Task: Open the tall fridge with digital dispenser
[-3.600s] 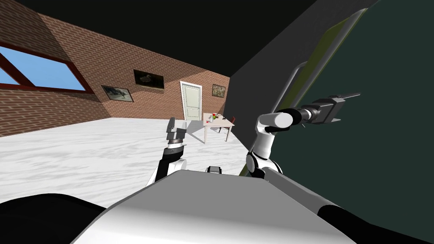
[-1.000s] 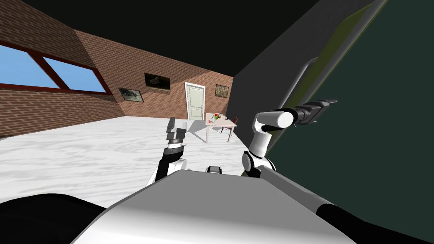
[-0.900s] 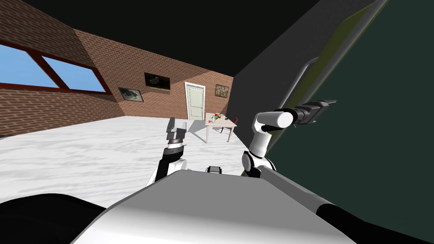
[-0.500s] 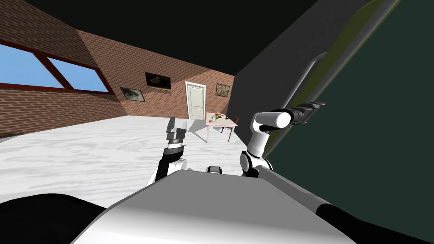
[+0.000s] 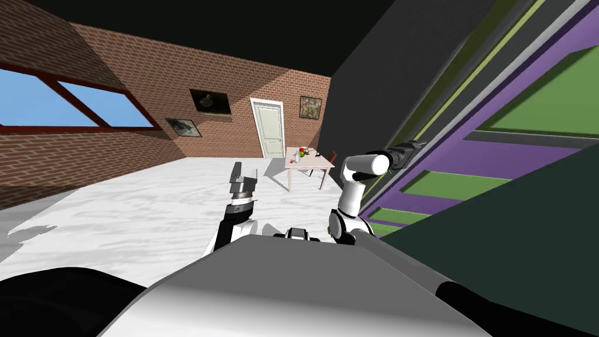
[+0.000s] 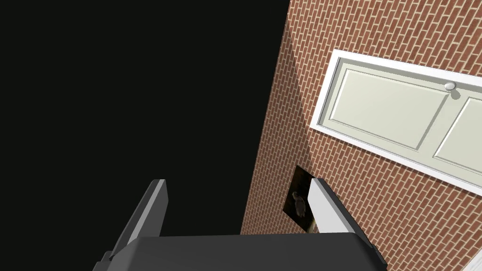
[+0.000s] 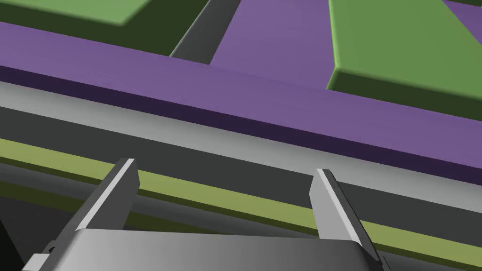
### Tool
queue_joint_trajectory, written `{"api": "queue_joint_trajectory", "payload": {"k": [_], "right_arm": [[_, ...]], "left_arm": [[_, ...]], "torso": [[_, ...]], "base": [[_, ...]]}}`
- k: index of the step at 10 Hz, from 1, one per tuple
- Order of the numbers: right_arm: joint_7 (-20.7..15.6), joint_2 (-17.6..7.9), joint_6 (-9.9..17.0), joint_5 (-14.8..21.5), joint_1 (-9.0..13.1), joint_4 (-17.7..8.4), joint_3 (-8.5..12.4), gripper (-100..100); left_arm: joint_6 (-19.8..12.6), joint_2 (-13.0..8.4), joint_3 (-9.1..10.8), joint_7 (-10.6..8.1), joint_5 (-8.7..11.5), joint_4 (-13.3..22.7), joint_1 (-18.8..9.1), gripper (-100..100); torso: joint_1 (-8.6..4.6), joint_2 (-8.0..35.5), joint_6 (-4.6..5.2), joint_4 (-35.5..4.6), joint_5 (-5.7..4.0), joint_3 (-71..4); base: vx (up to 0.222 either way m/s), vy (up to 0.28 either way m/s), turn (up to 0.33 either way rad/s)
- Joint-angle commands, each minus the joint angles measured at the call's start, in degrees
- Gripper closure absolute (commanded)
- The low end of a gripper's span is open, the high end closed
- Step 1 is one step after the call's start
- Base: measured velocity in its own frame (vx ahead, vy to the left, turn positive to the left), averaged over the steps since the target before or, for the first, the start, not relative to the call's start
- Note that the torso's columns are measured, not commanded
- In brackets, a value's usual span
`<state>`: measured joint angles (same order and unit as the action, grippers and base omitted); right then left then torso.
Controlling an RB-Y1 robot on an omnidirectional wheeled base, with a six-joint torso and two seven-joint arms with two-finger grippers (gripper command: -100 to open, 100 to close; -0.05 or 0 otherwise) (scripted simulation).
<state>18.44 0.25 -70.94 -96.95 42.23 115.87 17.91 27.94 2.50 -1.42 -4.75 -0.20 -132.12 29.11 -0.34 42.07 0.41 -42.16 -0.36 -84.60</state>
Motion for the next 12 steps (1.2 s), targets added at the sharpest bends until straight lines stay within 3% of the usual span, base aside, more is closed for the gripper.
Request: {"api": "queue_joint_trajectory", "payload": {"k": [1, 3, 7, 8, 10, 12], "right_arm": [[-4.31, -4.71, 4.57, 4.64, -0.39, -4.9, -1.25, -100], [-7.25, -6.94, 4.78, 8.32, -0.39, -7.17, -1.25, -100], [-7.25, -6.94, 4.78, 14.74, -0.39, -7.17, -1.25, -100], [-10.12, -9.84, 7.62, 16.67, -1.16, -10.22, -3.44, -100], [-12.7, -13.39, 10.48, 20.21, -1.16, -14.12, -3.44, -100], [-14.95, -15.81, 11.22, 23.46, -1.16, -16.94, -3.44, -100]], "left_arm": [[0.0, 0.0, -0.01, 0.0, 0.0, 0.0, -0.02, 0], [-0.01, -0.01, 0.0, 0.0, 0.0, 0.0, -0.05, 0], [-0.01, -0.01, 0.0, 0.0, 0.0, 0.01, -0.05, 0], [-0.01, -0.01, 0.0, 0.0, 0.0, 0.0, -0.05, 0], [0.0, 0.01, -0.02, 0.0, 0.0, 0.0, -0.02, 0], [-0.01, -0.01, 0.0, 0.0, 0.0, 0.0, -0.04, 0]], "torso": [[0.5, 0.39, -0.3, -0.17, 0.36, 0.18], [-0.06, 0.9, -0.38, -0.34, 0.24, 0.47], [0.44, 0.05, -0.42, -0.07, 0.39, -0.08], [0.45, 0.03, -0.42, -0.06, 0.39, -0.09], [0.93, -0.27, -0.48, 0.03, 0.55, -0.28], [-0.21, 0.52, -0.38, -0.21, 0.19, 0.22]], "base": [[0.097, 0.114, -0.027], [-0.01, -0.006, 0.016], [-0.017, -0.014, -0.003], [0.128, 0.178, -0.277], [0.153, 0.206, -0.085], [0.018, 0.006, 0.021]]}}
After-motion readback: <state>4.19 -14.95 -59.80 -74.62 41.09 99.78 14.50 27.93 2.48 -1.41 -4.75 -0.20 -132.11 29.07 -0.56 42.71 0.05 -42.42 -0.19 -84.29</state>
